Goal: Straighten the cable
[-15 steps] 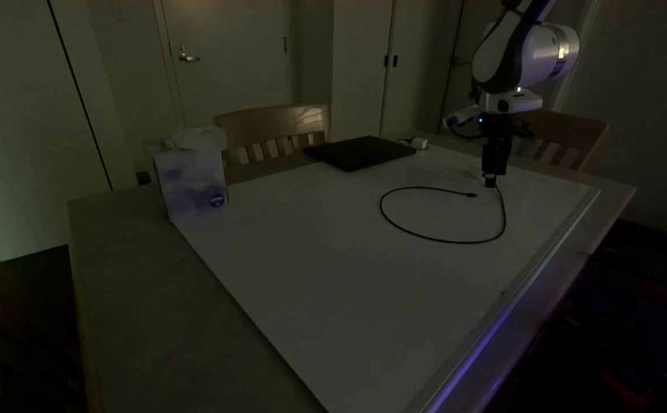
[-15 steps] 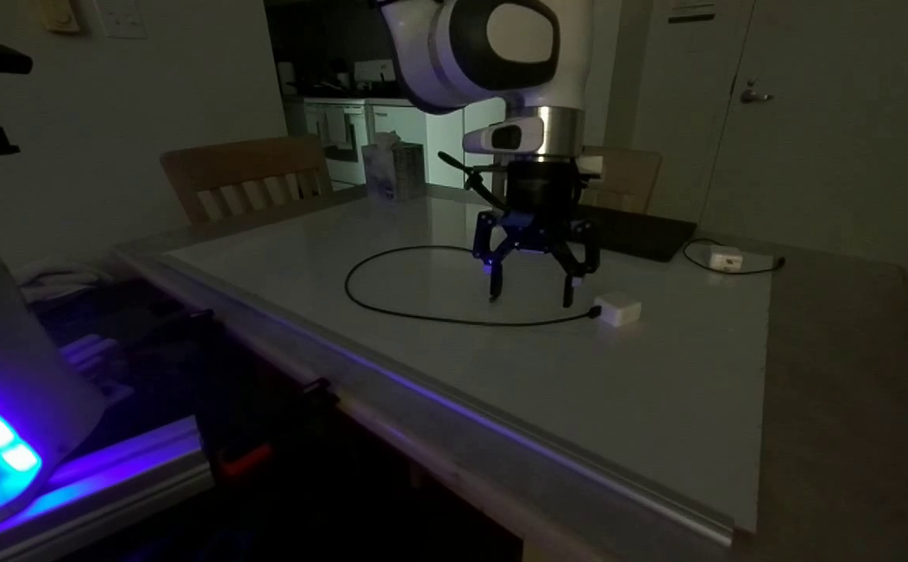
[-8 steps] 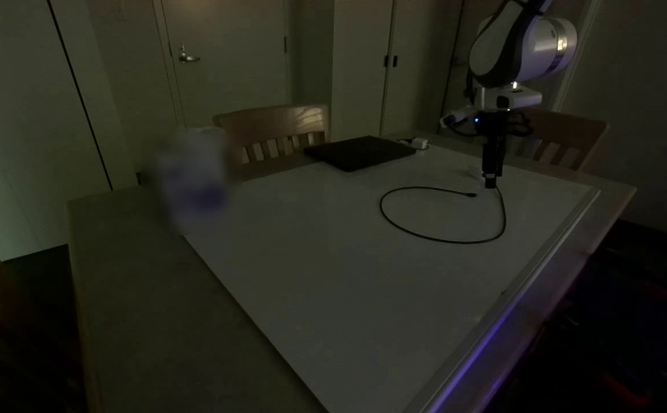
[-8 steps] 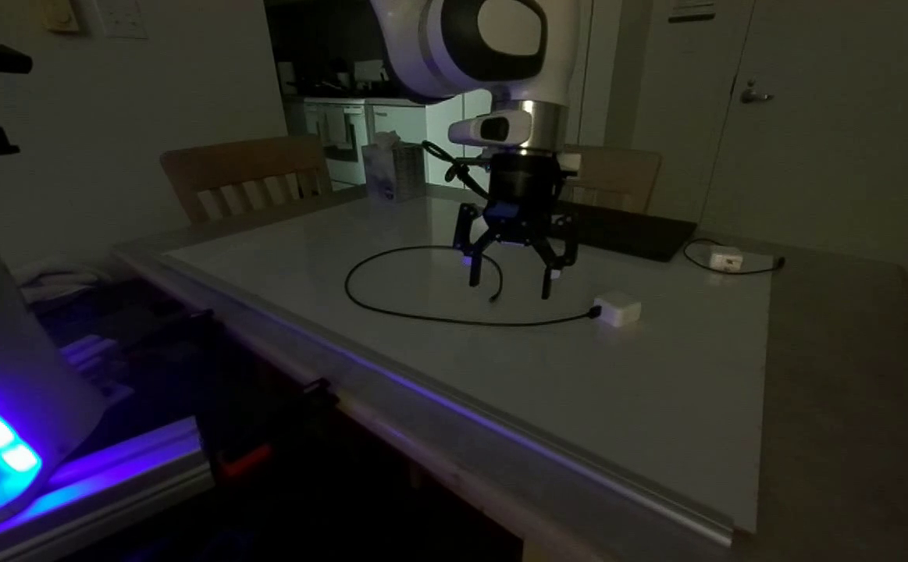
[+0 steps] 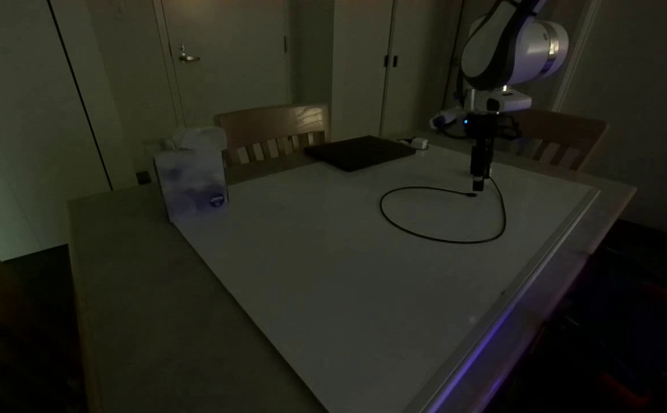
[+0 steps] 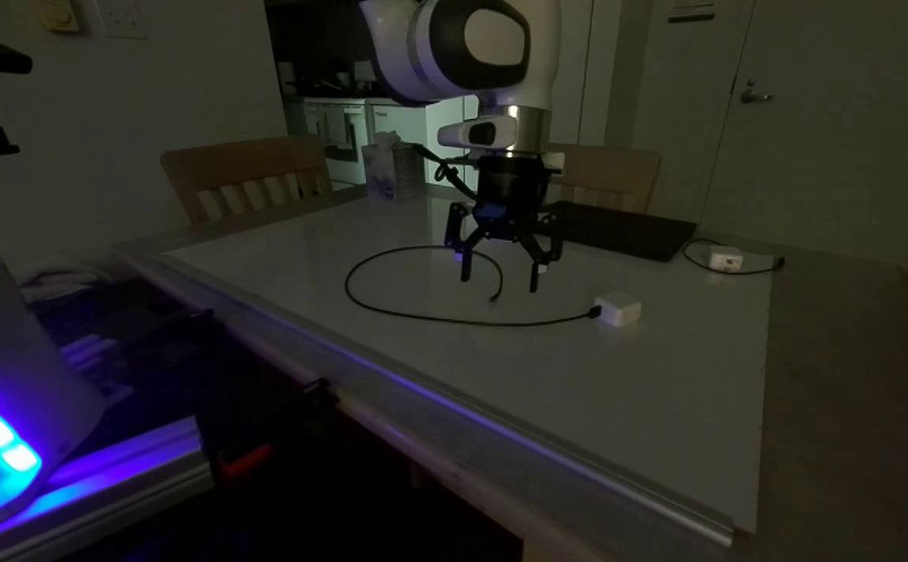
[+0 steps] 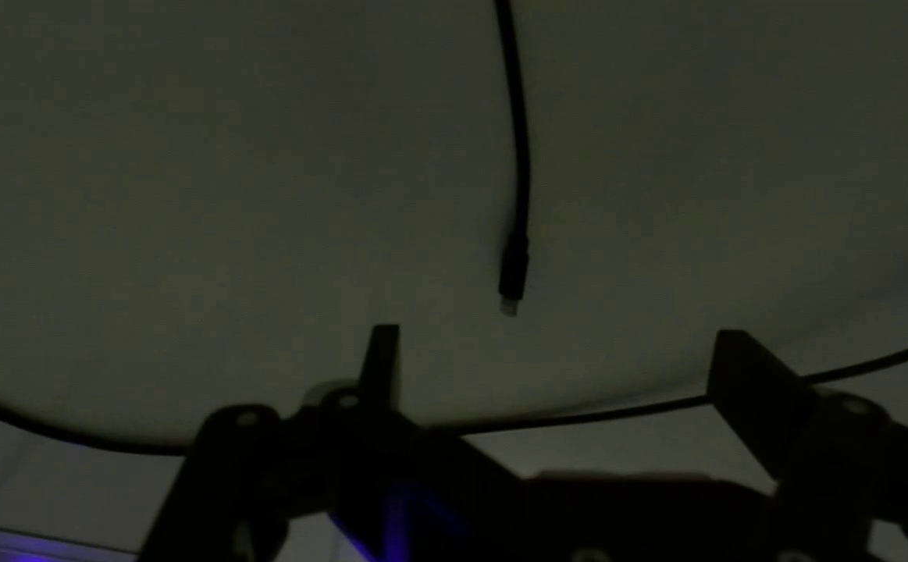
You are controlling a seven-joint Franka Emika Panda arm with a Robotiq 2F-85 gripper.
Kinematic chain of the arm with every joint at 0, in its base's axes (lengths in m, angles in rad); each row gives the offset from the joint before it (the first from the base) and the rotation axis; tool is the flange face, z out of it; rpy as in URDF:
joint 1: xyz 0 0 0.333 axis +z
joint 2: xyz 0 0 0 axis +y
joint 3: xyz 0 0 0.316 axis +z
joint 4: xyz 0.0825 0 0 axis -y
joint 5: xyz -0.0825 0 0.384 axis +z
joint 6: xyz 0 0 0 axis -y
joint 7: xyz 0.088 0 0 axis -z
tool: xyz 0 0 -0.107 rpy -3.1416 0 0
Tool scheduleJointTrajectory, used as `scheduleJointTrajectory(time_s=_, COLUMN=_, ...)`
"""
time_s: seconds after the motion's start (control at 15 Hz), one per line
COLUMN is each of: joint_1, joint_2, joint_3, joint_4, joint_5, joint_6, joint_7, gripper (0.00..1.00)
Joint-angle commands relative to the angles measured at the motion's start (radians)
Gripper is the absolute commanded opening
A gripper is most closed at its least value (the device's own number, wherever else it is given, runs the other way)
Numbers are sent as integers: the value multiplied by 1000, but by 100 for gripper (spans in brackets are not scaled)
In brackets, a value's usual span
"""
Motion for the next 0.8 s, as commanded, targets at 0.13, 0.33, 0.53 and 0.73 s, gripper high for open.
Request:
scheduleJointTrajectory(time_s=0.13, joint_1=-40, joint_2=25, joint_3=50, joint_4=5, joint_5=33, joint_6=62, joint_7=-41, gripper=100)
scheduleJointTrajectory(time_s=0.33, joint_1=-46, joint_2=40, joint_3=63, joint_4=10, joint_5=46, joint_6=61, joint_7=-44, gripper=100)
scheduleJointTrajectory(time_s=0.53, joint_1=-51, joint_2=60, joint_3=71, joint_4=23, joint_5=68, joint_6=49, joint_7=-51, gripper=93)
scheduleJointTrajectory(time_s=0.73, joint_1=-51, joint_2=73, joint_3=73, joint_4=34, joint_5=88, joint_6=43, joint_7=-59, gripper=64)
